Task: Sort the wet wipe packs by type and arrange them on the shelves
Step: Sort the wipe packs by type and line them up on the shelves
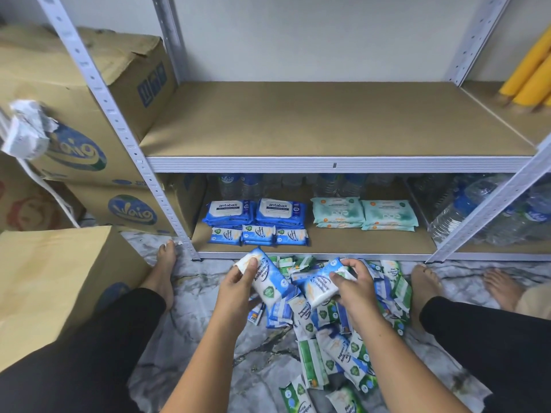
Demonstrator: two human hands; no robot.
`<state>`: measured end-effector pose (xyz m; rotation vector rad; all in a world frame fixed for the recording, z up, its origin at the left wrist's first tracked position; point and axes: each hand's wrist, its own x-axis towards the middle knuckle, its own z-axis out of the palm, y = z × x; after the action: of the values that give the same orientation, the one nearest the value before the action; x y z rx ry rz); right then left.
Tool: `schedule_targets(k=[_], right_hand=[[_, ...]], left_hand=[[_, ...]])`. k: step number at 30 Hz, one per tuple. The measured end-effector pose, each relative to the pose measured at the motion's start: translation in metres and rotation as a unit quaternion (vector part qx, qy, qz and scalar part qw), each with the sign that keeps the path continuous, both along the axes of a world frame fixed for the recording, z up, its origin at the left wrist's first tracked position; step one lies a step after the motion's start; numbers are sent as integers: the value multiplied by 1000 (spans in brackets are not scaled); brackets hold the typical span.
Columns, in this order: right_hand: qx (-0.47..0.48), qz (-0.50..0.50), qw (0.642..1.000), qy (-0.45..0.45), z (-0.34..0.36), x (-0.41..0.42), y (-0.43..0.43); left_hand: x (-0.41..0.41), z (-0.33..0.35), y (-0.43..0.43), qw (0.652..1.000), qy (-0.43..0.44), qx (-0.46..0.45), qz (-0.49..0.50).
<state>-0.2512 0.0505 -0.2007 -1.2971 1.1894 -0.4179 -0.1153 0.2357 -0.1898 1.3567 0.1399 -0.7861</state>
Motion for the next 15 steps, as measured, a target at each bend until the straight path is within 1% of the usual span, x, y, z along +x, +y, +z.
schedule_targets(k=[2,3,6,7,9,10,12,14,15], right_hand=[[-23,7,1000,18,-1,-1,0],[-23,6,1000,19,-3,-2,0],[12,-13,1000,21,-7,-3,-2],[42,-22,999,17,-7,-4,-3],[119,-42,992,-14,-8,-3,-5],[165,-53,984,-39,-8,-3,-6],[271,-71,956,-85,-5,-4,-5],[331,-72,935,-100,-3,-7,-3],[343,-68,931,-101,-2,-7,-2]], left_hand=[[-3,0,-4,995,89,-47,-4],[-4,-1,-5,992,110,-62,-26],[-8,-6,-1,990,91,-29,-107],[-6,-9,1,990,83,-19,-112],[-4,-13,1,994,65,-15,-92],[-3,-14,0,995,57,-12,-83],[-3,-17,-1,996,44,-5,-72],[-4,-17,1,997,40,-1,-66],[-4,-17,1,997,37,-4,-66]])
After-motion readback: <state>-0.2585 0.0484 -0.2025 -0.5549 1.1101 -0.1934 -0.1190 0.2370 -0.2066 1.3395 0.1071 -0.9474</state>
